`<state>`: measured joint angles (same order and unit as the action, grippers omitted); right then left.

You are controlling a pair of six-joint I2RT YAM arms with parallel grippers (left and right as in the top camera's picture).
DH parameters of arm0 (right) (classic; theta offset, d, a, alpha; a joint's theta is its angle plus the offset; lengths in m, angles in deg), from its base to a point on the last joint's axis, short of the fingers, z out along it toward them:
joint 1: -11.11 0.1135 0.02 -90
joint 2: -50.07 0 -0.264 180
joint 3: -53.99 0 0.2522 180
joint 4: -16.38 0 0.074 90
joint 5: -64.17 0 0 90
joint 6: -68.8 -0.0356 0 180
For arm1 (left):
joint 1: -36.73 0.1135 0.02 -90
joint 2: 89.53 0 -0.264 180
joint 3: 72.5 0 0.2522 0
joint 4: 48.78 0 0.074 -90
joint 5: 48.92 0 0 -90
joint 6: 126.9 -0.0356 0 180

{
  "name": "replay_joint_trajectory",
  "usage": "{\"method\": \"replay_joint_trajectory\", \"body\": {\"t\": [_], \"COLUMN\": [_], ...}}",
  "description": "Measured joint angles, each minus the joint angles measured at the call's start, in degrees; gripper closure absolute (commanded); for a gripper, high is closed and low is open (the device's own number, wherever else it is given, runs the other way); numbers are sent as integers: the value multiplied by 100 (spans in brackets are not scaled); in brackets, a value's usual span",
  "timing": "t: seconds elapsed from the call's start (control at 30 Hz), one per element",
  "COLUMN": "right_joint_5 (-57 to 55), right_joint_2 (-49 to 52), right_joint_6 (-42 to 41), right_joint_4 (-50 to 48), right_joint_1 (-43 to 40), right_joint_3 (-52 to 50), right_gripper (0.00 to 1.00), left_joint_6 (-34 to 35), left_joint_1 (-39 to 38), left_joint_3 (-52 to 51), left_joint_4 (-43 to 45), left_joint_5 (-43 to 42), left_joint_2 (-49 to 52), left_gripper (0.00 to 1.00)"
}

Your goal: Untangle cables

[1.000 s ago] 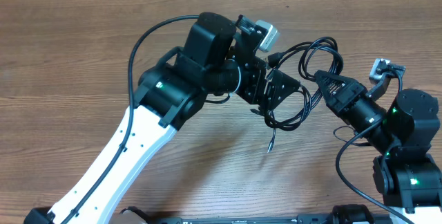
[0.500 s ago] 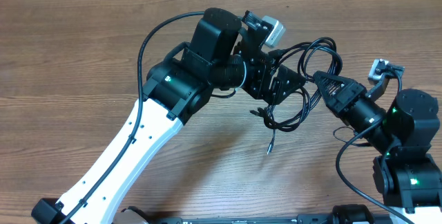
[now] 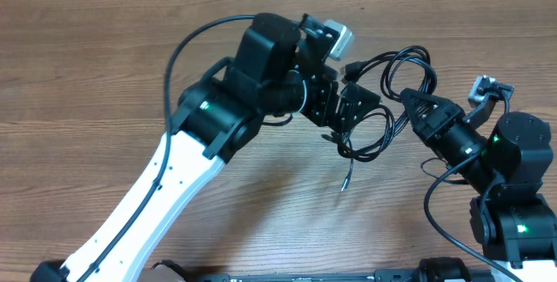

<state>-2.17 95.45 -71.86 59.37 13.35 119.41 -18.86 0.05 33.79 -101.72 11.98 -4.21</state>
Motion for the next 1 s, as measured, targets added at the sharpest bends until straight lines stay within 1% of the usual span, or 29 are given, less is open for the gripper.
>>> {"method": "replay_joint_trajectory", "body": {"t": [0.1,0.23,0.43,0.57,1.0], "right_joint_5": [-122,-205,-186,-114,42], "right_joint_2": [31,160,354,369,369], "right_joint_6": [-37,-103,-157,-166,-181], "right_joint_4": [0,-2,-44,-118,-120], "right_joint_1": [0,0,0,0,0], "right_joint_3": [0,0,0,0,0], "right_gripper": [96,96,96,96,96], "left_joint_6": [-2,-42,-337,-387,46], "left_joint_1": [-111,-361,-745,-793,-791], "left_joint_3": [0,20,20,20,20], "left_joint_4": [2,22,66,146,501], "left_joint_5": [404,706,872,927,1029], "left_joint_2": [-201,-315,-304,-229,293], "left_gripper": [0,0,0,0,0]}}
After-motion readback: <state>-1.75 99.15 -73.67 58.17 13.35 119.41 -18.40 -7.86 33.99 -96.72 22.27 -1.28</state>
